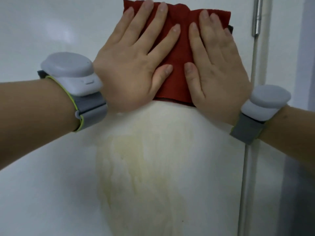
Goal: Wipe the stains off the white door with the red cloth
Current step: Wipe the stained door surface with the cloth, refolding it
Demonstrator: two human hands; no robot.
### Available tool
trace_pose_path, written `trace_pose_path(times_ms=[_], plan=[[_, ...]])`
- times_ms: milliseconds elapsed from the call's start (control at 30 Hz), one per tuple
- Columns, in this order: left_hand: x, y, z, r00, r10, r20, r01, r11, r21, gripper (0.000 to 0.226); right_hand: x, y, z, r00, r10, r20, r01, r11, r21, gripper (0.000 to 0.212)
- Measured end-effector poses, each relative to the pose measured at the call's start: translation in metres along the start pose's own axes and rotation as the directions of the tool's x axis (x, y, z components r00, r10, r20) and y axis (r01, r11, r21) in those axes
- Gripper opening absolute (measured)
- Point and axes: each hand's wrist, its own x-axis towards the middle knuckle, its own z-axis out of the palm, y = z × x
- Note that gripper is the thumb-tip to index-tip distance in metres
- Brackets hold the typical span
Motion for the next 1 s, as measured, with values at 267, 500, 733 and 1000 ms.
trace_pose_path(times_ms=[267, 500, 733, 1000], plan=[[-0.025, 0.036, 0.004, 0.994, 0.099, 0.041, -0.099, 0.995, 0.01, 0.066, -0.057, -0.006, -0.001, 0.999, 0.029, -0.024, -0.028, 0.999, 0.044, 0.057], [-0.039, 0.048, 0.011, 0.989, 0.15, -0.005, -0.151, 0.988, -0.041, 0.064, -0.079, -0.013, -0.007, 0.998, 0.045, 0.032, -0.047, 0.996, 0.078, 0.058], [-0.043, 0.04, 0.01, 0.976, 0.217, -0.008, -0.217, 0.975, -0.051, 0.065, -0.082, -0.017, -0.008, 0.997, 0.029, 0.067, -0.034, 0.997, 0.066, 0.06], [-0.038, -0.004, 0.0, 0.983, 0.182, -0.033, -0.183, 0.983, -0.018, 0.063, -0.034, -0.029, -0.011, 0.993, -0.012, 0.117, 0.006, 0.999, 0.049, 0.064]])
